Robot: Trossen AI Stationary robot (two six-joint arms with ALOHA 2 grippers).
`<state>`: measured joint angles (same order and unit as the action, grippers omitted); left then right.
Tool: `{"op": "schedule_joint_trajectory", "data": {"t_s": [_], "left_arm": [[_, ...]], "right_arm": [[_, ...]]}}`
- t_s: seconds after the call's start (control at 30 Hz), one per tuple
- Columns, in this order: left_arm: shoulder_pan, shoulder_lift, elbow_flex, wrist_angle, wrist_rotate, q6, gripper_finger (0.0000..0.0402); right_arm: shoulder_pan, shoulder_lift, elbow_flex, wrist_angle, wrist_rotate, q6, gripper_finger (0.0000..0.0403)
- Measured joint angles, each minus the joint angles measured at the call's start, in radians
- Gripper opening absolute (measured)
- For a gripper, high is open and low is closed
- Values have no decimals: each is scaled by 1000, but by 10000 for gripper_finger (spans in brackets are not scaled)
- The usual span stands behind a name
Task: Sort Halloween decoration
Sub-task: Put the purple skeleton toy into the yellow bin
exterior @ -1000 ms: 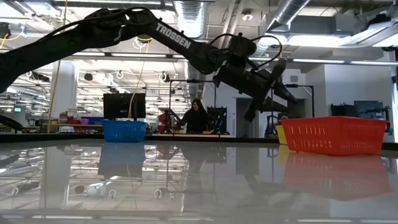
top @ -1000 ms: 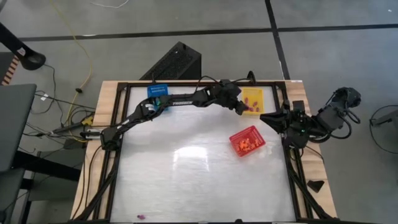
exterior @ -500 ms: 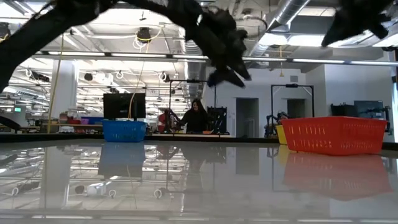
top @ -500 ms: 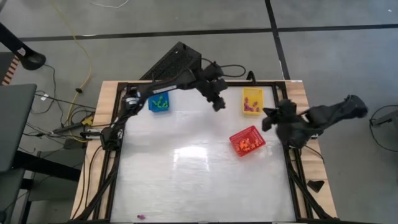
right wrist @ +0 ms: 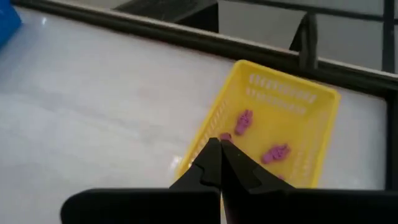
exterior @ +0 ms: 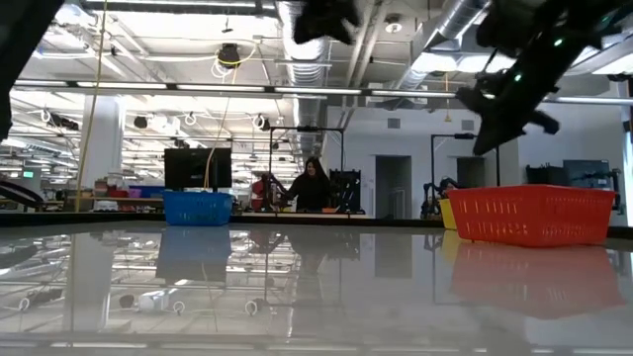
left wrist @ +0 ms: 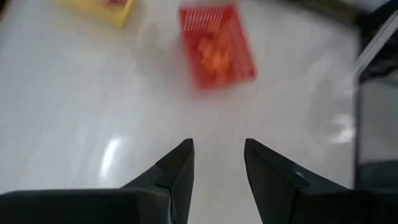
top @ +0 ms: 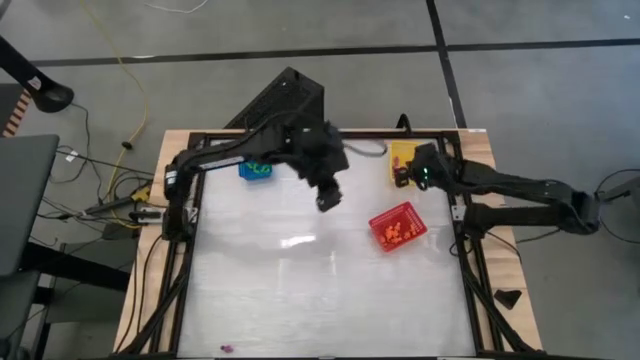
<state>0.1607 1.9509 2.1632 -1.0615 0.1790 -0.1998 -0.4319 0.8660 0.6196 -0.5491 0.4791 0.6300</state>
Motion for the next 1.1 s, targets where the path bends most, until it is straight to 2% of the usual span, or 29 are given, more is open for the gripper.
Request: {"op": "schedule_joint_trajectory", "data": {"t_s": [0.13, 0.23, 0.37, 0.5, 0.63, 0.77, 0.9, 1.1], "left_arm": [[-52, -40, -7, -276, -155, -19, 129], [-97, -38, -10, -501, -198, -72, 129], [-213, -57, -42, -477, -159, -134, 129], [-310, -68, -103, -506, -235, -241, 129], [-378, -100, -255, -497, -264, -372, 129], [-452, -169, -453, -506, -209, -495, 129], [-536, -264, -662, -408, -143, -641, 129], [-701, -425, -929, -158, 75, -926, 129]], "right_arm": [[-150, 117, -4, 135, -152, -124, 19], [-214, 225, -3, 218, -218, -161, 19], [-253, 331, -3, 277, -220, -183, 19], [-283, 412, -3, 337, -227, -190, 19], [-307, 494, 1, 388, -260, -188, 19], [-302, 578, 24, 410, -304, -200, 19], [-272, 627, 58, 489, -351, -210, 19], [-213, 663, 123, 504, -365, -209, 19]]}}
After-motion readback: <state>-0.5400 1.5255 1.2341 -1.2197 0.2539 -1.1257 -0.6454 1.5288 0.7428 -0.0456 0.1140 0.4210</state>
